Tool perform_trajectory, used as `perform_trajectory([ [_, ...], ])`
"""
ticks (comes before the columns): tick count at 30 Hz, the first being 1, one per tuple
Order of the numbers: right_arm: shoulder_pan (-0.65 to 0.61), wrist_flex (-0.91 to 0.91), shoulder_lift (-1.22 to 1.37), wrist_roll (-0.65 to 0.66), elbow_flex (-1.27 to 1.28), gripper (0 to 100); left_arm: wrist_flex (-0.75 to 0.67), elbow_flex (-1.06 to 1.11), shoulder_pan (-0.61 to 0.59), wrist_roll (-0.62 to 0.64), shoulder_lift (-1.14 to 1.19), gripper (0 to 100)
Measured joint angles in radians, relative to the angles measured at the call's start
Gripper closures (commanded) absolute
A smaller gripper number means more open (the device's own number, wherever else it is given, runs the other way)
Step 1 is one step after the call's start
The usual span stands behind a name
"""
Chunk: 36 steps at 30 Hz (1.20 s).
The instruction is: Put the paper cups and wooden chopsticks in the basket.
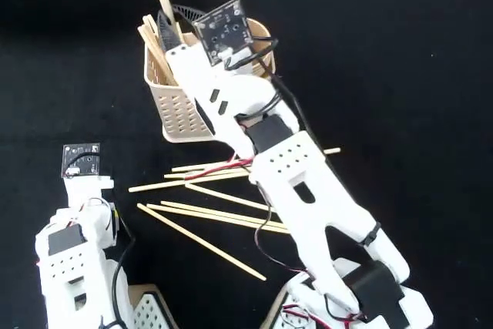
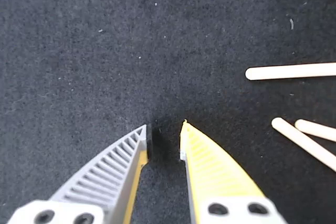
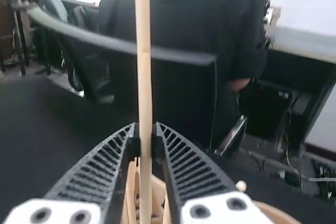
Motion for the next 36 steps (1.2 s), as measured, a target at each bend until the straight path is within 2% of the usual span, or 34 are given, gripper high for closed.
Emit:
perform_trajectory([
  [16, 0.0, -0.002, 0.005, -0.002, 0.137, 98.2, 0.0, 0.0, 0.0, 0.0, 0.0, 88],
  [18, 0.0, -0.002, 0.005, -0.002, 0.137, 96.2, 0.0, 0.0, 0.0, 0.0, 0.0, 88],
  [22, -0.002, -0.002, 0.005, -0.003, 0.137, 85.9, 0.0, 0.0, 0.0, 0.0, 0.0, 88],
  [31, -0.003, 0.031, -0.002, -0.002, 0.137, 85.8, 0.0, 0.0, 0.0, 0.0, 0.0, 88],
  [36, -0.002, 0.054, -0.123, -0.003, 0.137, 85.8, 0.0, 0.0, 0.0, 0.0, 0.0, 88],
])
